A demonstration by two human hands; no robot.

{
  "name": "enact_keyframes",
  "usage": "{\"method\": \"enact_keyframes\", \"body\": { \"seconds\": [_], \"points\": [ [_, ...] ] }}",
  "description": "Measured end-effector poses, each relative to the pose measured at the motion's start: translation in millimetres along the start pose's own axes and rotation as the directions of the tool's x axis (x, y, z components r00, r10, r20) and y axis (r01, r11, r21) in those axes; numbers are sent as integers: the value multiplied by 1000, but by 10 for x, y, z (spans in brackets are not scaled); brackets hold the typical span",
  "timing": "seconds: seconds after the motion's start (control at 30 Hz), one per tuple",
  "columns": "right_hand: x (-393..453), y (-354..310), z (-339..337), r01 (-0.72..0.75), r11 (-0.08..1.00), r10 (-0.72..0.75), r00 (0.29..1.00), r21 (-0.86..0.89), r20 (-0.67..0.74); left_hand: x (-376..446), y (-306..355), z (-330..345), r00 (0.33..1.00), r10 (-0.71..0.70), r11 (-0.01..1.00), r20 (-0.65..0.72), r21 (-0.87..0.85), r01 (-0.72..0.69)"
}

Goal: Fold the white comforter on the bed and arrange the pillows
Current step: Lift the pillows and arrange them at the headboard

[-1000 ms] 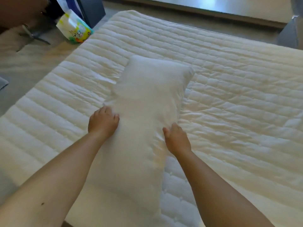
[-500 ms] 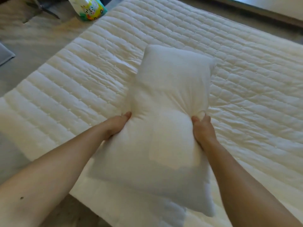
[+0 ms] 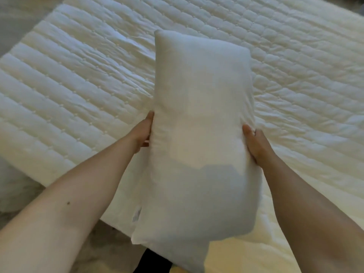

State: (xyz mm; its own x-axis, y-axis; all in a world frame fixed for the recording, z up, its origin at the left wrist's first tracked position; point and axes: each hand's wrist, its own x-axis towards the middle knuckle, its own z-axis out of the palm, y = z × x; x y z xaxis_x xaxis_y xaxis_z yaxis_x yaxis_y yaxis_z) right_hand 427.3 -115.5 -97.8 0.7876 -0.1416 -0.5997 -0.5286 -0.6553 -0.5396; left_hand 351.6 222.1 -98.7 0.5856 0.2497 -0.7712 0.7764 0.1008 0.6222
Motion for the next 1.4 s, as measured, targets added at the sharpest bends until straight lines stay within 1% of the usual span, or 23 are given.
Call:
{"method": "enact_keyframes", "body": {
  "seconds": [0.1,0.17,0.23,0.33,0.4,0.57,0.7,0.83,0.97,1.03,1.17,1.27,1.4],
  "points": [
    [-22,69,67,1,997,-2,1000,79,9,-30,-43,234,999,18,993,32,-114,-14],
    [-41,133,79,8,992,-12,999,125,36,-31,-133,231,996,81,984,21,-161,-77],
    [-52,167,50,8,983,-23,997,184,75,25,-182,191,988,156,975,6,-162,-153],
    [-113,120,-38,-7,958,-34,990,287,137,-83,-114,240,981,188,976,-42,-104,-192],
    [-145,76,-82,-8,948,-43,987,317,155,-122,-71,309,968,244,963,-59,-102,-249],
    [-372,-124,-243,78,930,-115,990,358,81,-309,90,382,937,339,931,-90,-109,-347],
    [-683,-245,-544,109,906,-129,991,409,22,-566,232,456,919,394,912,-19,-118,-393],
    [-1119,-206,-1030,149,874,-139,989,462,-56,-1014,542,666,898,435,897,62,-122,-425],
    [-1541,-77,-1627,219,845,-156,974,487,-167,-1443,899,1032,841,513,857,171,-140,-495],
    [-1731,38,-1995,245,831,-144,962,499,-232,-1661,1088,1319,801,548,836,240,-158,-525],
    [-2072,362,-2802,284,813,-96,927,508,-364,-2084,1402,2065,734,568,818,373,-155,-555],
    [-2317,708,-3446,292,823,-53,893,487,-447,-2398,1531,2746,682,574,807,454,-173,-564],
    [-2601,1305,-4296,281,841,18,839,462,-544,-2953,1594,3732,576,590,772,566,-187,-608]
  ]
}}
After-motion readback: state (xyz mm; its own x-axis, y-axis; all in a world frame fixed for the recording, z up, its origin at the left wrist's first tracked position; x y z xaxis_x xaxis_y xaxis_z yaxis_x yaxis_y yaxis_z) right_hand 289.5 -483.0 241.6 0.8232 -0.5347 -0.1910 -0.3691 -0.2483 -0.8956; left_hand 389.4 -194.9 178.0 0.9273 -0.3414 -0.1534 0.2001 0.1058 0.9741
